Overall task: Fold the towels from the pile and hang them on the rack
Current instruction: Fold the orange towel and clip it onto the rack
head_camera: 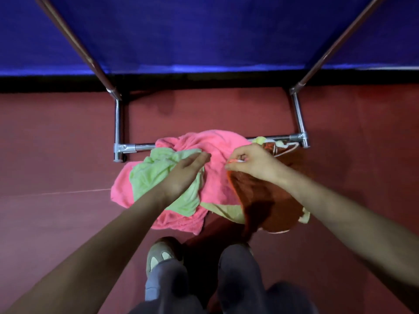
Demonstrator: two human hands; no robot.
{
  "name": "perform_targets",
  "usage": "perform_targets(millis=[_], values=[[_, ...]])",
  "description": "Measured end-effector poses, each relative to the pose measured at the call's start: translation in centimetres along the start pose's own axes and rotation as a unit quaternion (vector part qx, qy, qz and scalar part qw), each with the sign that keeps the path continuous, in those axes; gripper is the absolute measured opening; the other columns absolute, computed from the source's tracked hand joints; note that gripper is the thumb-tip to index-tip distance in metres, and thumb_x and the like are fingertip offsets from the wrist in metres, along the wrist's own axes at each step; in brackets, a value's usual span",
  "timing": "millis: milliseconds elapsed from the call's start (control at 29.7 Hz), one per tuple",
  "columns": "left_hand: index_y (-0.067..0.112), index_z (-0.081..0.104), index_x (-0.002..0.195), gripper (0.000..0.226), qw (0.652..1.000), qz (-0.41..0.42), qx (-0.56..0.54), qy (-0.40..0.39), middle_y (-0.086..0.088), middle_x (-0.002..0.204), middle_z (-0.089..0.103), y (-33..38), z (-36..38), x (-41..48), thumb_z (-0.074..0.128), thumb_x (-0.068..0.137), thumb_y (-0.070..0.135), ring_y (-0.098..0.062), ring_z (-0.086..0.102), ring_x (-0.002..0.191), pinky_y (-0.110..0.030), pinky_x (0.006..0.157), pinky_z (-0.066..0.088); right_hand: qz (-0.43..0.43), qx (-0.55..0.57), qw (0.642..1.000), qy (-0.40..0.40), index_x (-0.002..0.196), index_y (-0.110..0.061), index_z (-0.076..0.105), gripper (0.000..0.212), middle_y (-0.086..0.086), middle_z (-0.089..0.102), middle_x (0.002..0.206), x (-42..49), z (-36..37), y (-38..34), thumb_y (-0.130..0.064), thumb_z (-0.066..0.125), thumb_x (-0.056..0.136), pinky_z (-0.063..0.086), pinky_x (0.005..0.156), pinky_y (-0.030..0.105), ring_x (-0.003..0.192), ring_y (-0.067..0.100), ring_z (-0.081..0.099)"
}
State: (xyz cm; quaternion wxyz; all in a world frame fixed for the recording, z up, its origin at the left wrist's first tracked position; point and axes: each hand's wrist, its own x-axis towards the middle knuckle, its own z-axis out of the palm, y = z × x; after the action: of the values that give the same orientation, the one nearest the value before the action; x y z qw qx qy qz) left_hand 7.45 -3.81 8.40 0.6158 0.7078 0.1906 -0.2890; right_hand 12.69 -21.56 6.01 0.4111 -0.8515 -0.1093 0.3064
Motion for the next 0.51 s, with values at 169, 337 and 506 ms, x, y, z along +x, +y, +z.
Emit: perform_targets(millis=[169,337,506], values=[[0.022,0.056,0.117,0.038,0.994,0.093,0.031,-0.046,0.009,0.128,0.053,5.5,0.0,-3.9,0.027,0.096,0.035,-0.003,0.043,0.121,-0.024,0.109,0.027,-0.039,0.137,0.988,0.052,0.074,-0.010,0.065,0.005,-0.016,0.058,0.043,-4.0,-5.8,-10.4,-0.006,0.067,0.077,0.037,0.050,0.004,0.047,-0.010,0.050],[0.016,0.057,0.069,0.023,0.971,0.235,0.031,-0.016,0.003,0.071,0.055,13.1,-1.0,-10.6,0.050,0.089,0.025,-0.009,0.050,0.074,-0.027,0.072,0.042,-0.132,0.165,0.967,0.141,0.063,-0.023,0.064,0.021,-0.016,0.062,0.049,-9.1,-10.7,-19.8,-0.009,0.067,0.077,0.041,0.060,0.008,0.054,-0.007,0.054],[0.010,0.054,0.068,0.021,0.939,0.331,0.095,0.009,0.010,0.057,0.050,17.8,-2.9,-16.9,0.050,0.089,0.010,0.006,0.046,0.052,-0.008,0.055,0.038,-0.172,0.213,0.941,0.199,0.064,-0.022,0.064,0.018,-0.016,0.063,0.049,-14.3,-13.7,-24.9,-0.011,0.065,0.079,0.041,0.056,0.008,0.052,-0.007,0.054]])
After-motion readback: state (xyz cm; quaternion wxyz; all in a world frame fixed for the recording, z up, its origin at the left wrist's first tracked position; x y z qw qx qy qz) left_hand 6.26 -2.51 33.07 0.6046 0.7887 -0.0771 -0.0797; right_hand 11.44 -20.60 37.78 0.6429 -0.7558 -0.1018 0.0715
